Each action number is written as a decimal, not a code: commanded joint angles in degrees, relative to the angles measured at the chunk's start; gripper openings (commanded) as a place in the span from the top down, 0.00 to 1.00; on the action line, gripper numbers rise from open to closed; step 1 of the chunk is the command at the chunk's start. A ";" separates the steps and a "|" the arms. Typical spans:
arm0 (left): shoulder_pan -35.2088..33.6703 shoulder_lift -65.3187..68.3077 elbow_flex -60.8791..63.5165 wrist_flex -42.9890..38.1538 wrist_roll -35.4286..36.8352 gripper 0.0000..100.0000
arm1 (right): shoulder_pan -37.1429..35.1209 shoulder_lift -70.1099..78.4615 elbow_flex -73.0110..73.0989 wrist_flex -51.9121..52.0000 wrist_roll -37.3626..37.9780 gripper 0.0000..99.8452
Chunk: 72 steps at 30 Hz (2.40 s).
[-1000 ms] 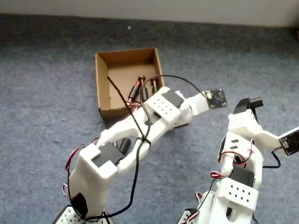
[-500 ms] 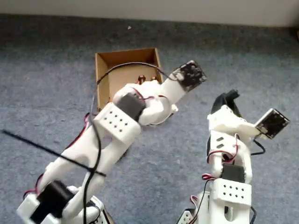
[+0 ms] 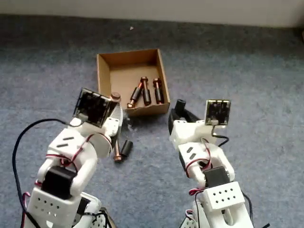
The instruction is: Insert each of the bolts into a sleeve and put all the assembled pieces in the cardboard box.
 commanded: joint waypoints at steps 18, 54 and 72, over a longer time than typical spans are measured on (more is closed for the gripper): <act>-0.40 -24.75 14.20 -5.36 12.75 0.99 | -22.29 -1.27 7.60 -7.08 9.49 1.00; 2.77 -24.92 17.54 -12.31 18.20 0.99 | -25.54 -1.27 19.03 -34.77 22.86 1.00; 4.09 -25.10 15.34 -3.16 16.53 0.80 | -21.49 -1.27 19.30 -40.92 21.98 1.00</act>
